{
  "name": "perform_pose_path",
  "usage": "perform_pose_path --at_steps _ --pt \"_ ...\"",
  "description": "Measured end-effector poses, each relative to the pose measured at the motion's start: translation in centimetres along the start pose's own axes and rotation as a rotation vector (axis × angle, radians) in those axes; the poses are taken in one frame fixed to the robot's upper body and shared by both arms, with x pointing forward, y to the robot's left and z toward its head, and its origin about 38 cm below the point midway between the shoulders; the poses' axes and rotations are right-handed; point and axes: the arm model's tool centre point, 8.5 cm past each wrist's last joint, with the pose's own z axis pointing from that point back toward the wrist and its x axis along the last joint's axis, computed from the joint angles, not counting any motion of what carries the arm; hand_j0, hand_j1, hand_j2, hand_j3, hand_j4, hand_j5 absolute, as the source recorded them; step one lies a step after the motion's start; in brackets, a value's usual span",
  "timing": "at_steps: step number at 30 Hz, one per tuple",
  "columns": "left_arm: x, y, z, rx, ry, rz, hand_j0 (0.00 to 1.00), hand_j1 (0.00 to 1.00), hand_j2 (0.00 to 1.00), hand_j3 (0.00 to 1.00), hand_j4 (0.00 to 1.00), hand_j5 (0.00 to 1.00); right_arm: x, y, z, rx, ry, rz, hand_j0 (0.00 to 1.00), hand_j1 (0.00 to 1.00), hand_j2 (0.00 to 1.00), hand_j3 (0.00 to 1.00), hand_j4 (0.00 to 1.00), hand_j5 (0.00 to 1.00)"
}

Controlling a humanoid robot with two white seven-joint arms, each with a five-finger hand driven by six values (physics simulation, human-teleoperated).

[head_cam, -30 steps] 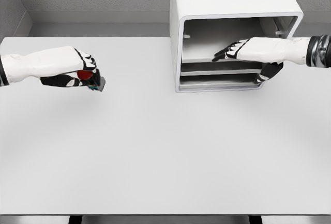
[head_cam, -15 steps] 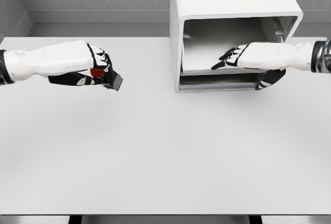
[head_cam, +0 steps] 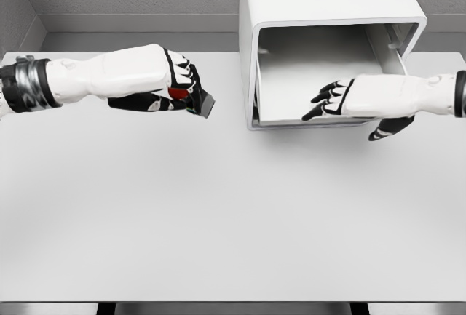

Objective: Slide open multi-storey tabletop storage cabinets and put open load switch and slide close multi-storey tabletop storage cabinets

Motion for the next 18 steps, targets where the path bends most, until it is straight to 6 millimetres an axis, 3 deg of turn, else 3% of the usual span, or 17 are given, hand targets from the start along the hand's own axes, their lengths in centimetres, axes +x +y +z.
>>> perform_pose_path --at_steps 11,18 --pt "0.7 0.7 -3.4 0.038 -0.066 -0.03 0.46 0.46 0.46 0.46 0.46 0.46 0.3 0.1 0.9 0.01 0.001 0.014 1.0 1.0 1.0 1.0 1.0 1.0" --pt "0.9 0.9 -3.9 0.042 -0.075 -0.034 0.46 0.46 0.46 0.46 0.46 0.46 0.7 -0.1 0.7 0.006 -0.012 0.018 1.0 1.0 1.0 1.0 1.0 1.0"
